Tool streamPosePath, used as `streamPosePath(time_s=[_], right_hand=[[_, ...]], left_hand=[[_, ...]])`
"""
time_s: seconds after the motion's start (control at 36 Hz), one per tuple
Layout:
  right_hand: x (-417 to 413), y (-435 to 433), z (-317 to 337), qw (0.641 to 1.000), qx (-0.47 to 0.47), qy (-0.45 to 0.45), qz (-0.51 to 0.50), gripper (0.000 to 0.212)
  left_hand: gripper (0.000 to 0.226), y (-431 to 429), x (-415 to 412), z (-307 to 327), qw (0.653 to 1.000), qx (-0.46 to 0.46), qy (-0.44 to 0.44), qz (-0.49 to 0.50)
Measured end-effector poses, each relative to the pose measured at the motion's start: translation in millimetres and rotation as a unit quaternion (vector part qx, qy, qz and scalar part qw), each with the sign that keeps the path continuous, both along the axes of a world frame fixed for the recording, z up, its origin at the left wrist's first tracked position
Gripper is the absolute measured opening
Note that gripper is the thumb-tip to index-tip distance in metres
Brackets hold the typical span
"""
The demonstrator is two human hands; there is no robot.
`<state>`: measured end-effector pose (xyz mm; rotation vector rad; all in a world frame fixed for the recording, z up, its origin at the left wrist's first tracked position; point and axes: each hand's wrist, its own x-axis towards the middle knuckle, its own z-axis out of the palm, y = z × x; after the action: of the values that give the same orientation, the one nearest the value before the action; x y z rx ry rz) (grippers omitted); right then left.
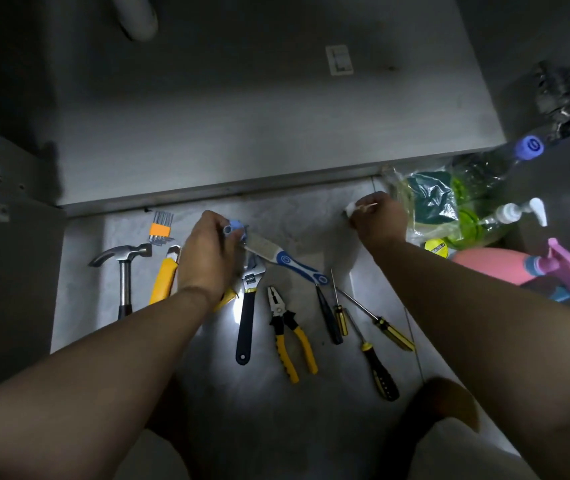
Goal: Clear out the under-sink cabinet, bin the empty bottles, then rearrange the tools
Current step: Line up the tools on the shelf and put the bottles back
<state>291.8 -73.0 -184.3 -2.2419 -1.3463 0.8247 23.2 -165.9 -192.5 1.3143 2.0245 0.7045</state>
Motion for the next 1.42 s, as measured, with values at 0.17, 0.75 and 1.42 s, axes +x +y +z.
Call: streamPosePath(time_s=[0.17,0.75,1.42], right_hand=[[5.1,18.9,-12.7,0.999,-0.024,0.023,0.001,0.01],[-27.6,-62.2,38.5,0.968,-0.015,0.095,0.23,0.048],[-11.9,-16.1,-7.9,0.996,-0.075,0.004,-0.041,0.021]], left_hand=[[0.019,20.4,26.7,-5.5,0.984,-0.031,-0.159,0.077],[0.03,33.8,90.5,28.0,0.93,-0.102,-0.352,-0.022],[0.046,4.0,59.6,-13.2,0.949,0.019,0.146,-0.28]])
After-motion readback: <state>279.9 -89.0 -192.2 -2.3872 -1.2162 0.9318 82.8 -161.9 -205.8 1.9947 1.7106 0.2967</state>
